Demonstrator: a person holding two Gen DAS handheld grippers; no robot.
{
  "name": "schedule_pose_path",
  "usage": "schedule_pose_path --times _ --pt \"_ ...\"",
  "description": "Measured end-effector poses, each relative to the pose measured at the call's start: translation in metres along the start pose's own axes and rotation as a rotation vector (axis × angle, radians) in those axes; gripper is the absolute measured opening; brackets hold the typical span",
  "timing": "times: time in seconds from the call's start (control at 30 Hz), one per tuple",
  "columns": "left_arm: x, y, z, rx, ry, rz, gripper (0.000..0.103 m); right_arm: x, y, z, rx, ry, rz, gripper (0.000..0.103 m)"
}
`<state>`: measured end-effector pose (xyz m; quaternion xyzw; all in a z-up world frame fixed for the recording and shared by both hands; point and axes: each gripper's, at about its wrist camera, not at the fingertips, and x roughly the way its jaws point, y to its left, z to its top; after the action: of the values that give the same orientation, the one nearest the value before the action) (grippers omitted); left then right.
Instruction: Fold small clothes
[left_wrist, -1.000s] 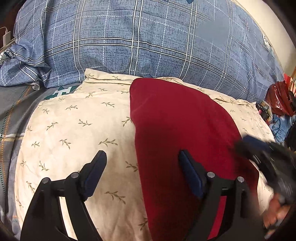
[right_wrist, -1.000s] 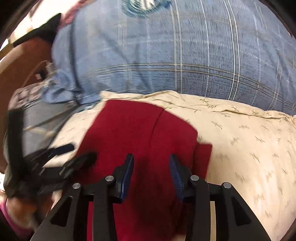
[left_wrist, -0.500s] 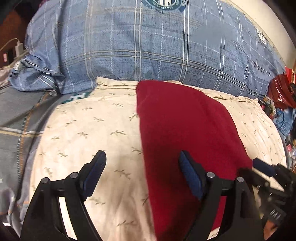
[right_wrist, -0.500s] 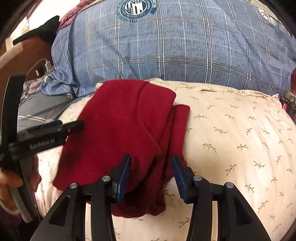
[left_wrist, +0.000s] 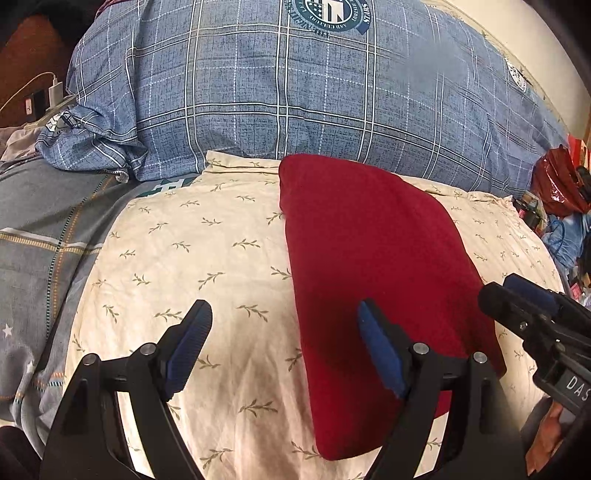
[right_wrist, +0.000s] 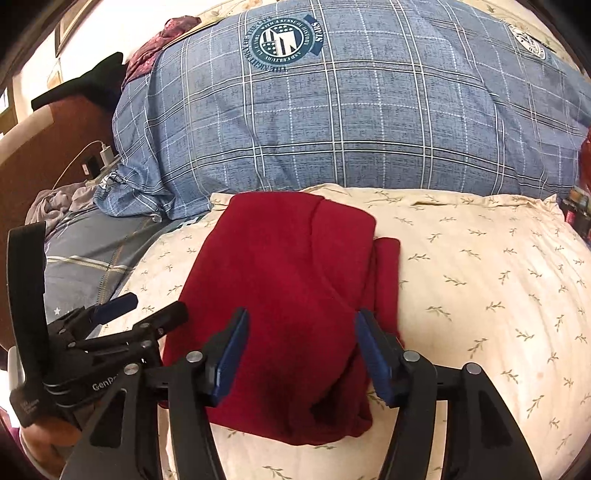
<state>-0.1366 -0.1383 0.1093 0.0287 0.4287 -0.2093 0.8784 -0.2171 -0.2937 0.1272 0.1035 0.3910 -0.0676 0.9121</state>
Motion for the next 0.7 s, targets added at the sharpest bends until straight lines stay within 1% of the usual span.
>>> schedule_pose_path --times 0.13,0.23,0.37,0.53,0.7 --pt "-0.0026 -0.0003 -0.002 0.006 -0.01 0.011 0.081 0.0007 0.0021 -0.0035 0.003 -0.007 0.006 0.061" --pt "-0.0056 -0.0004 -0.0029 0.012 -0.024 0.015 0.081 -0.001 0.0002 -0.0046 0.01 -0.014 0.006 0.066" --pt "-0.007 -0.0009 -0.0047 0.019 -0.045 0.018 0.081 -0.0015 -0.002 -0.0068 0.027 -0.018 0.005 0.067" --pt "-0.0026 0.0003 -0.0082 0.018 -0.059 0.012 0.081 0.0008 -0.0019 -0.0101 0.025 -0.019 -0.017 0.069" --pt "0.0017 0.0016 -0.005 0.018 -0.068 0.003 0.081 0.0059 0.0012 -0.0096 0.02 -0.011 -0.043 0.069"
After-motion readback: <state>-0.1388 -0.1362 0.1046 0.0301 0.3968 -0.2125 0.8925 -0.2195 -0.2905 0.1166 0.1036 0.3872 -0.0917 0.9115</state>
